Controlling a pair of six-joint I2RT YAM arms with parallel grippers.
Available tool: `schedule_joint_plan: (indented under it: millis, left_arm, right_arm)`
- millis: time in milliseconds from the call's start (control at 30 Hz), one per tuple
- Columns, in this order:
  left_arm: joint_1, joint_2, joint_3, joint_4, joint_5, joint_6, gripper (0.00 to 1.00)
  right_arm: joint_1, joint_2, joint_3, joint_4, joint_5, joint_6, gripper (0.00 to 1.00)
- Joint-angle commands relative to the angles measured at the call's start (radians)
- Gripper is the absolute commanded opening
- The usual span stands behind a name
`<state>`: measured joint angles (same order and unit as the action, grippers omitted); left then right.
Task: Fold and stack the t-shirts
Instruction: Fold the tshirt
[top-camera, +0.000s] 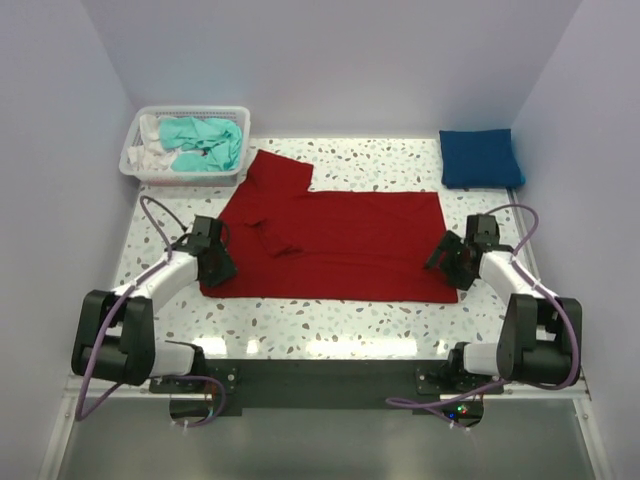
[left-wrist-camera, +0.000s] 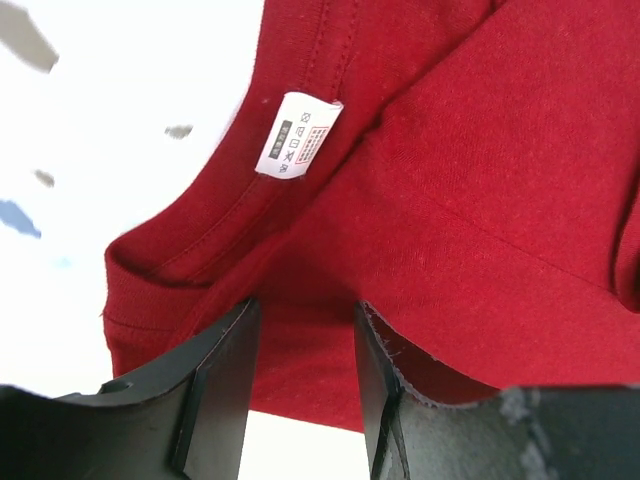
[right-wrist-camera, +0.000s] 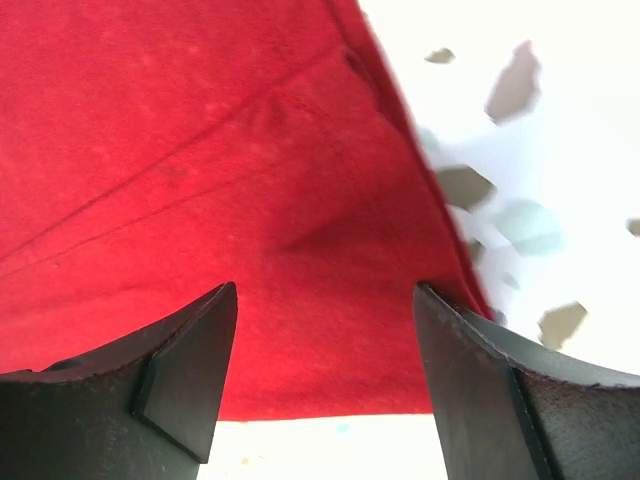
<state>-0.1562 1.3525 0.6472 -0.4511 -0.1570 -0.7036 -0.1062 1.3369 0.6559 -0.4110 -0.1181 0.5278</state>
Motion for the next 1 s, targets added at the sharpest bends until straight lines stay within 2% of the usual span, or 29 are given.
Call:
schedule_joint_plan:
  millis: [0,100,200,233,333,433,600,800,967]
  left_arm:
    - [0.009,-0.048,-0.070,-0.109,-0.035,-0.053,0.48]
    - [0.007,-0.128,-0.057,-0.168,-0.072,-0.074,0.49]
    - [0.001,-0.211,-0.009,-0.202,-0.064,-0.102,0.55]
    - [-0.003,-0.229,0.017,-0.193,-0.056,-0.114,0.62]
    - [-0.032,-0.268,0.049,-0.128,0.020,-0.148,0.74]
    - [-0.045,-0.257,0.052,-0.028,0.072,-0.178,0.78]
    - [-0.060,-0.165,0.054,0.129,0.143,-0.223,0.78]
    - [-0.083,-0.033,0.078,0.239,0.197,-0.263,0.68]
    - [-0.117,0.046,0.112,0.267,0.214,-0.278,0.59]
  right_arm:
    - [-0.012,-0.074,-0.006,-0.095,0.080,-0.029,0.75]
    - [-0.010,-0.132,0.004,-0.091,0.061,-0.040,0.75]
    - [-0.006,-0.183,-0.015,-0.046,-0.049,-0.042,0.76]
    - [0.000,-0.188,-0.034,-0.031,-0.076,-0.034,0.76]
    - [0.063,-0.200,-0.067,0.029,-0.161,-0.038,0.77]
    - [0.098,-0.219,-0.075,0.032,-0.189,-0.074,0.77]
    - [0.128,-0.240,-0.098,0.075,-0.273,-0.112,0.77]
    - [0.131,-0.235,-0.114,0.078,-0.295,-0.143,0.77]
    - [0.131,-0.246,-0.116,0.063,-0.278,-0.152,0.77]
